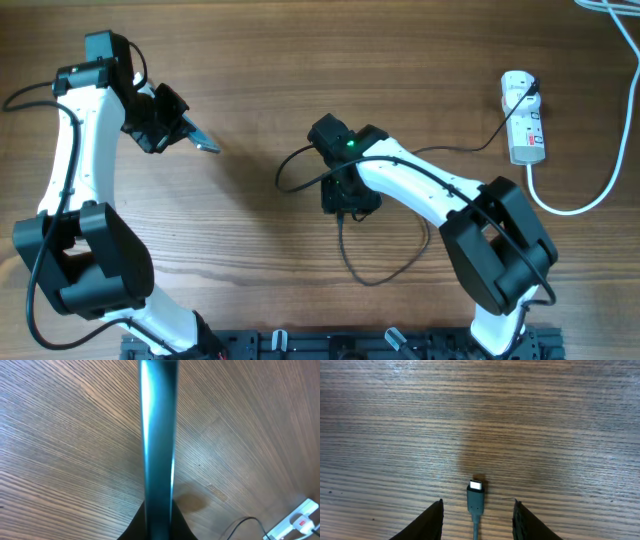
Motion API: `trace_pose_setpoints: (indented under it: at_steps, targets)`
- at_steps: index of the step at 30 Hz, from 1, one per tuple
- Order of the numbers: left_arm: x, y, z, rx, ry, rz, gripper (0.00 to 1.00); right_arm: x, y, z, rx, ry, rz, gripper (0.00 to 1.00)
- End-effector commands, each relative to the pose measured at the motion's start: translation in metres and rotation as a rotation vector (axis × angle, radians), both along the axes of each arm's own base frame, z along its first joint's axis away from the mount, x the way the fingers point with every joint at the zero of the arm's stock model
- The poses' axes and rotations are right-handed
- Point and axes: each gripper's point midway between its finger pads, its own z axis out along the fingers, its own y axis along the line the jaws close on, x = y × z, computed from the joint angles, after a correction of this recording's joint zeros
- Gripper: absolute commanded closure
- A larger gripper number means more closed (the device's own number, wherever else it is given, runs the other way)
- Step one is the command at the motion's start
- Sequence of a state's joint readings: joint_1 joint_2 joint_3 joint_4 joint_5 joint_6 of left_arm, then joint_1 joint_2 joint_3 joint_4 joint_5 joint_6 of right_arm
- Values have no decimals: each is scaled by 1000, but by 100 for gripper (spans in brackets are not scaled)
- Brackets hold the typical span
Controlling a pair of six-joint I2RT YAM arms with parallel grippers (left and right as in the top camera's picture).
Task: Plug charger to phone and switch on socket
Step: 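Lower the right gripper over the USB-C cable plug, then close the right gripper on the USB-C plug end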
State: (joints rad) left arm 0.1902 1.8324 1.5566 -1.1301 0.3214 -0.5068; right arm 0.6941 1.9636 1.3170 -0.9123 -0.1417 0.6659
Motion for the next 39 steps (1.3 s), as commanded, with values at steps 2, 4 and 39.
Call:
trace_pose_setpoints:
  at_steps: [2,4,39]
  targets:
    - [-3,2,4,14,-9,-15,96,-22,8,-15,-47,48,28,53]
    - [-3,2,4,14,-9,-15,96,-24,1,-15,-88,48,18,54]
    - [-3,2,4,14,-9,-15,96,-33,-1,-33,-140,-5,-2,60]
